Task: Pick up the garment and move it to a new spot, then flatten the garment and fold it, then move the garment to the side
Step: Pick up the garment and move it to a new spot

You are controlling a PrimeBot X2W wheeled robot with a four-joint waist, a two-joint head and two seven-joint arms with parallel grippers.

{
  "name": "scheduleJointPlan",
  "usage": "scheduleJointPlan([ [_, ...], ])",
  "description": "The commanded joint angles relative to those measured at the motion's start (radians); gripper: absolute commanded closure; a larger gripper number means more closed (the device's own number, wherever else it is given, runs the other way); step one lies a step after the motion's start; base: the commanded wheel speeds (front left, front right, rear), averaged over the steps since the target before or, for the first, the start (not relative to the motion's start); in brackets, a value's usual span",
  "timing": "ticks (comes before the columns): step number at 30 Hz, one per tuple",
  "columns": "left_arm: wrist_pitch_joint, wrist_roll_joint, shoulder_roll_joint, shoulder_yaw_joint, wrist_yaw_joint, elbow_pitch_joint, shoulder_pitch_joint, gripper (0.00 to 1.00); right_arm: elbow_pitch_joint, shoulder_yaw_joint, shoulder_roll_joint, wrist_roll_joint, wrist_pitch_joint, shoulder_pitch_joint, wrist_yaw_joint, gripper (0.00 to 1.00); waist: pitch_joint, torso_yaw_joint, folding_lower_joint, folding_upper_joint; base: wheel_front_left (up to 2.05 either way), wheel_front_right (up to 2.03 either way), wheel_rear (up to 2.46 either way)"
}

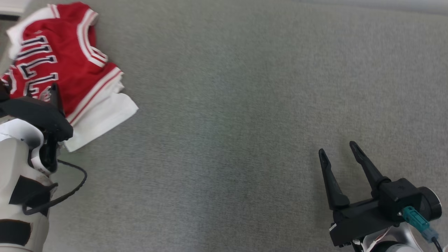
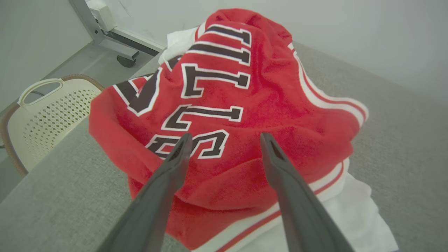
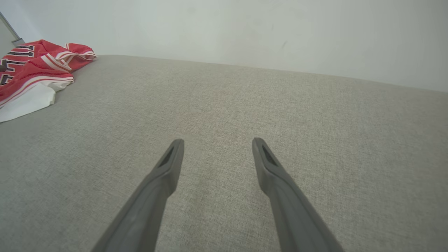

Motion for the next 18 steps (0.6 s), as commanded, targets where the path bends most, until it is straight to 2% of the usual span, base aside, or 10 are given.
scheduleJointPlan([
  [1, -0.008, -0.018, -0.001, 0.010, 0.007, 0.020, -0.026, 0.00, -0.018, -0.005, -0.004, -0.005, 0.003, 0.007, -0.002, 0.00, 0.139, -0.110, -0.0003, -0.0002, 0.00, 0.00, 0.00],
  [4, 0.004, -0.034, -0.022, 0.023, 0.020, 0.066, -0.033, 0.00, -0.035, -0.012, -0.003, -0.007, 0.004, 0.012, -0.002, 0.00, 0.156, -0.107, -0.0003, -0.0002, 0.00, 0.00, 0.00],
  [10, -0.020, -0.051, -0.027, 0.038, 0.049, 0.136, -0.046, 0.00, -0.037, 0.009, 0.000, 0.002, 0.001, -0.001, -0.002, 0.00, 0.155, -0.107, -0.0003, -0.0002, 0.00, 0.00, 0.00],
  [11, -0.028, -0.051, -0.025, 0.038, 0.050, 0.144, -0.048, 0.40, -0.035, 0.011, 0.001, 0.002, 0.000, -0.002, -0.002, 0.00, 0.151, -0.107, -0.0003, -0.0002, 0.00, 0.00, 0.00],
  [13, -0.049, -0.052, -0.022, 0.040, 0.049, 0.155, -0.049, 1.00, -0.028, 0.014, 0.001, 0.004, -0.001, -0.003, -0.002, 0.00, 0.140, -0.106, -0.0003, -0.0002, 0.00, 0.00, 0.00],
  [18, -0.119, -0.051, -0.006, 0.047, 0.037, 0.158, -0.045, 1.00, -0.002, 0.025, 0.004, 0.013, -0.013, -0.020, -0.002, 0.00, 0.104, -0.109, -0.0003, -0.0002, 0.00, 0.00, 0.00],
])
